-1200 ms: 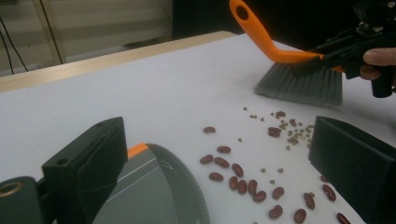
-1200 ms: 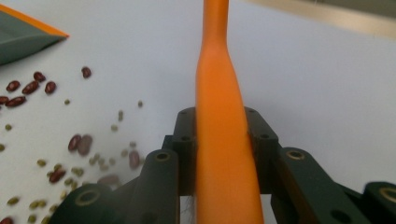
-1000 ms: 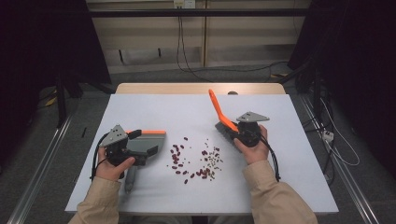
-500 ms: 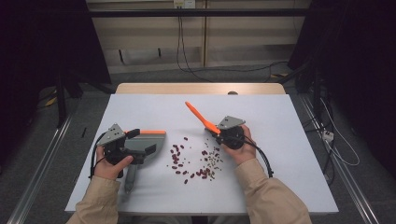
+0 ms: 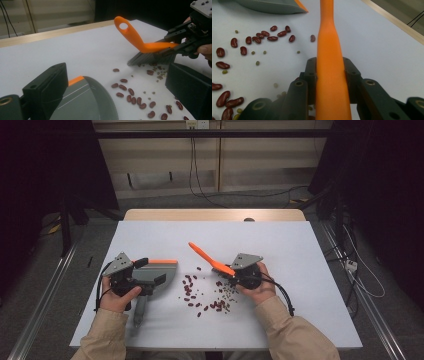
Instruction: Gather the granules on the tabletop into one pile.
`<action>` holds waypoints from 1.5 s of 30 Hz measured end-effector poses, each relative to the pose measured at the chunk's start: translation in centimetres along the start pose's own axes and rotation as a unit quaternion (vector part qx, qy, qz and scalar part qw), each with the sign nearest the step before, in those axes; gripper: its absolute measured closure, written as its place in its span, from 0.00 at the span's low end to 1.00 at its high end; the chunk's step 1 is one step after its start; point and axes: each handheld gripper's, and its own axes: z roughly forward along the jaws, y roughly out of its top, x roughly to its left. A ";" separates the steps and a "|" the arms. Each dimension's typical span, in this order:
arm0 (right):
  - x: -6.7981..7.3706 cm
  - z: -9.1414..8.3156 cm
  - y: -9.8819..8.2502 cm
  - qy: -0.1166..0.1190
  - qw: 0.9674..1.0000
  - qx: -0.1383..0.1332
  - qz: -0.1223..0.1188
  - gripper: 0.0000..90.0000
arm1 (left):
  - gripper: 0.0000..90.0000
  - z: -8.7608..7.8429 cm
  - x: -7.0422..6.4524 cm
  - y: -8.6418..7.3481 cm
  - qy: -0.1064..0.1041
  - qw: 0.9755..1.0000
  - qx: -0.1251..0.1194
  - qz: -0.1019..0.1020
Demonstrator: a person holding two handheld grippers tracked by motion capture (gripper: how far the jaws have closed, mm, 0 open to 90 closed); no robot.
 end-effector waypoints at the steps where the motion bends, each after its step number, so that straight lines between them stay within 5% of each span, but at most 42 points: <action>1: 0.2 0.0 0.0 0.002 1.000 0.001 -0.005 0.79 | 0.05 0.0 0.0 0.0 0.000 1.000 0.000 0.000; 19: 2.2 -0.6 0.5 0.028 0.999 0.001 -0.040 0.79 | 0.05 -0.3 -0.2 0.0 0.002 1.000 -0.001 0.005; 29: 2.2 -0.9 0.8 0.043 0.998 -0.010 -0.036 0.79 | 0.05 -0.4 -0.1 -0.1 0.003 1.000 0.000 0.004; 37: -0.4 -1.3 1.9 0.034 0.998 -0.056 -0.004 0.79 | 0.05 -0.3 0.0 -0.2 0.001 1.000 0.004 0.002; 45: -3.4 2.6 3.1 0.039 0.997 -0.070 0.024 0.79 | 0.05 -0.2 0.2 -0.2 0.000 1.000 0.005 -0.002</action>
